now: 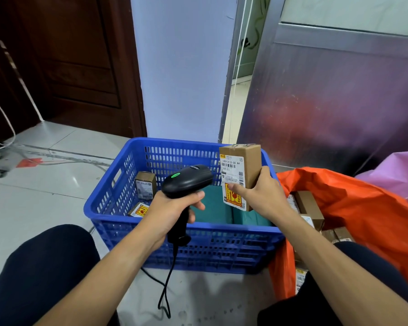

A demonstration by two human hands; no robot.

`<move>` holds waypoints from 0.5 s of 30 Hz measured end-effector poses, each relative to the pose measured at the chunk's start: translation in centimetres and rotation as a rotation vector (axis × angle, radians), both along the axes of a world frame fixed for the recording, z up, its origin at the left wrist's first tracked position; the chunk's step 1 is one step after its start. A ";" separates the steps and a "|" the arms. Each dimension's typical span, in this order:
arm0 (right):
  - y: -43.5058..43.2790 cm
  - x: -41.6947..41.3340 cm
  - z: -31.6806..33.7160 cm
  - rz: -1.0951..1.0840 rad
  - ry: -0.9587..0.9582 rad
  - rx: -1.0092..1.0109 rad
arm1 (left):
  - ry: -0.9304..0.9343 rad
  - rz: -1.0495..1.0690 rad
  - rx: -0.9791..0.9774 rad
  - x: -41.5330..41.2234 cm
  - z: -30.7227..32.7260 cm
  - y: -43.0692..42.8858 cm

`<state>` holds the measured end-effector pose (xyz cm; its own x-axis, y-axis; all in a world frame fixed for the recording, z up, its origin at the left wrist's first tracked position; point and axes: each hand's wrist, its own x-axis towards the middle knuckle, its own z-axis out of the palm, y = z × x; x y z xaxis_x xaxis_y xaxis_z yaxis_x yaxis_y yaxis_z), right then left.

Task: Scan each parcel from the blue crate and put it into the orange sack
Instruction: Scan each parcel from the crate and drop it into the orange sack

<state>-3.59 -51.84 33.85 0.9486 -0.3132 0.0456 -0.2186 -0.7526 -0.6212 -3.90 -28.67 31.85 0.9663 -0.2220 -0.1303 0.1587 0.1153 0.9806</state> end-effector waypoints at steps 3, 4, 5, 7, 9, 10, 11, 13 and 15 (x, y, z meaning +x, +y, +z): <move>0.0 -0.1 0.2 -0.024 -0.014 -0.074 | 0.005 0.000 0.022 0.0 -0.1 0.0; 0.0 -0.2 0.2 -0.029 -0.022 -0.089 | 0.003 -0.004 0.027 0.0 -0.2 0.0; 0.0 -0.2 0.3 -0.032 -0.027 -0.096 | 0.000 -0.008 0.030 0.0 -0.2 0.0; 0.0 -0.2 0.3 -0.033 -0.030 -0.096 | -0.006 -0.014 0.035 0.0 -0.3 0.0; 0.0 -0.2 0.3 -0.031 -0.030 -0.091 | -0.010 -0.013 0.042 0.1 -0.3 -0.1; 0.0 -0.2 0.3 -0.029 -0.032 -0.091 | -0.011 -0.010 0.044 0.1 -0.3 -0.1; 0.0 -0.2 0.4 -0.028 -0.031 -0.091 | -0.011 -0.009 0.049 0.1 -0.4 -0.1; 0.0 -0.2 0.4 -0.028 -0.033 -0.093 | -0.008 -0.005 0.057 0.2 -0.6 -0.1; 0.0 -0.3 0.4 -0.030 -0.035 -0.098 | 0.012 0.009 0.055 0.3 -0.8 0.0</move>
<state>-3.84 -51.84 34.23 0.9363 -0.3334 0.1102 -0.2212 -0.8039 -0.5521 -3.63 -28.72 31.06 0.9665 -0.2056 -0.1539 0.1699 0.0623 0.9835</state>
